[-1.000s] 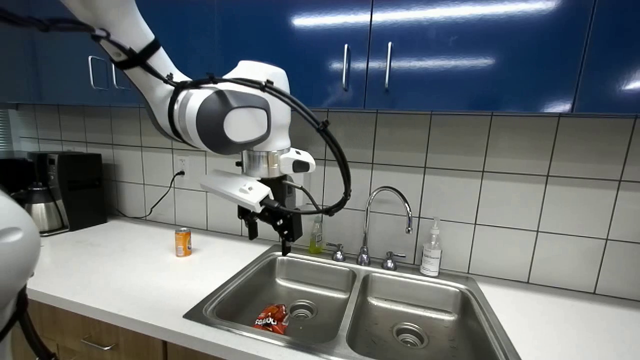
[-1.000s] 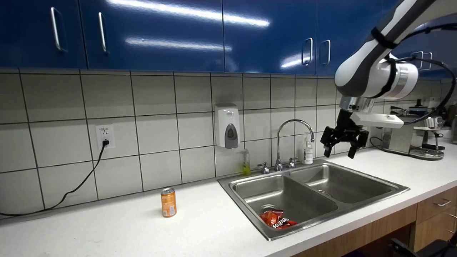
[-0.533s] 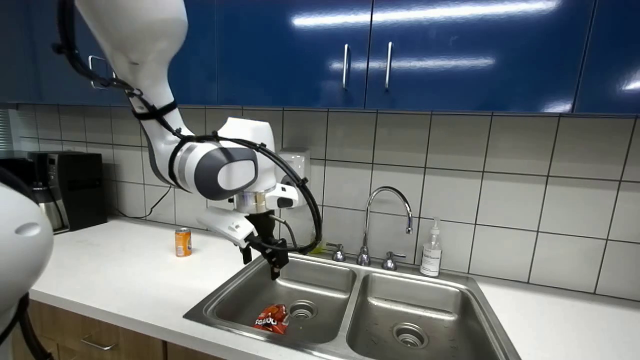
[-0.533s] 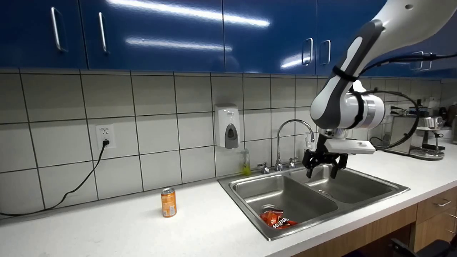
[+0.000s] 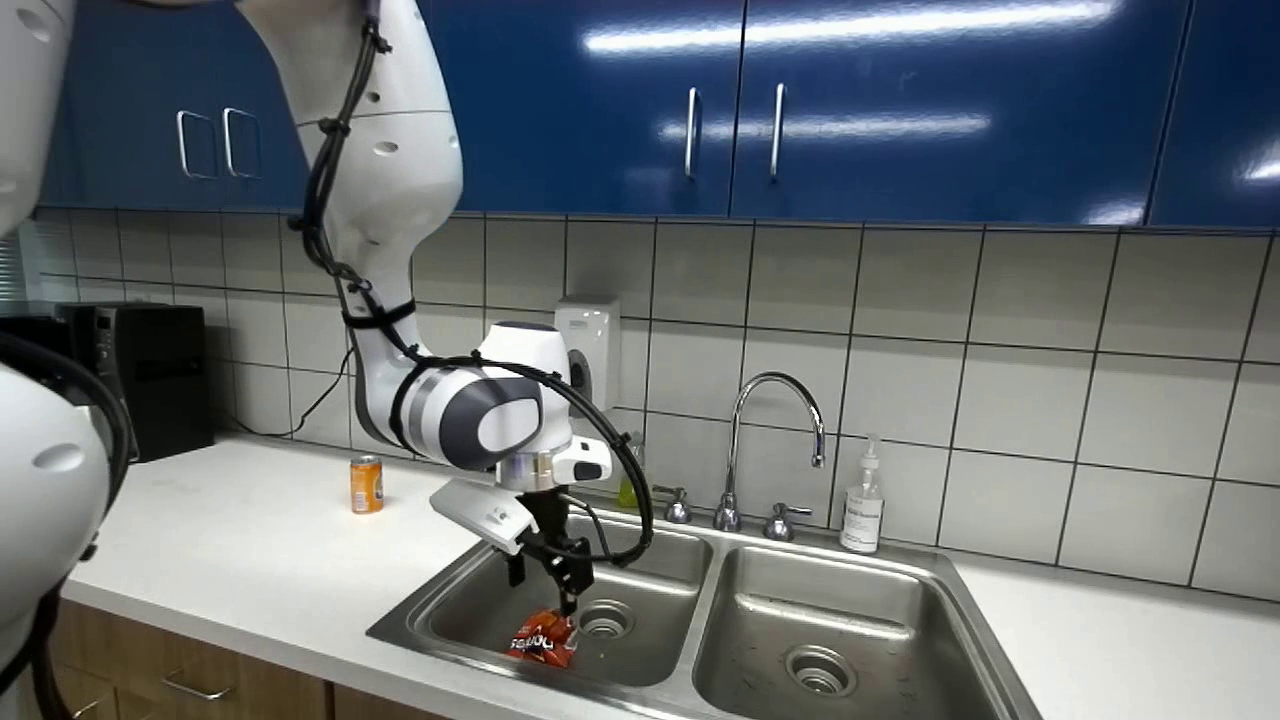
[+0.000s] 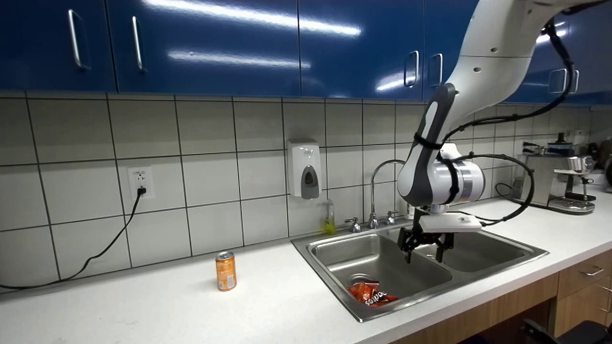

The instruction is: Pick up the snack from the sink and place it on the counter

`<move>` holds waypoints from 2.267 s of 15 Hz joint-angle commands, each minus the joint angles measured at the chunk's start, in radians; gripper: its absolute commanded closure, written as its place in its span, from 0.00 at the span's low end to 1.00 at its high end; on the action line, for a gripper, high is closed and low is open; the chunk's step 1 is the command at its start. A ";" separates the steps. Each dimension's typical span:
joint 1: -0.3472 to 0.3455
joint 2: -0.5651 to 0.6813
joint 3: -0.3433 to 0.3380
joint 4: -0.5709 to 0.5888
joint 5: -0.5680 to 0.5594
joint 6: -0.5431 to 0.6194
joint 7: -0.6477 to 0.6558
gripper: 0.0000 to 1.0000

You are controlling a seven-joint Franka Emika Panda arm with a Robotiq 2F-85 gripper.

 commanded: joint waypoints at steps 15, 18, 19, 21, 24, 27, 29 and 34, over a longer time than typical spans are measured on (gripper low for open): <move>0.114 0.500 -0.002 0.474 -0.080 0.010 0.186 0.00; 0.151 0.557 -0.018 0.519 -0.080 0.024 0.209 0.00; 0.165 0.575 -0.028 0.532 -0.080 0.028 0.219 0.00; 0.189 0.608 -0.041 0.559 -0.077 0.034 0.234 0.00; 0.218 0.643 -0.059 0.590 -0.074 0.035 0.252 0.00; 0.234 0.668 -0.070 0.616 -0.071 0.032 0.267 0.14; 0.243 0.683 -0.076 0.630 -0.070 0.033 0.275 0.35; 0.254 0.701 -0.086 0.649 -0.068 0.031 0.289 0.73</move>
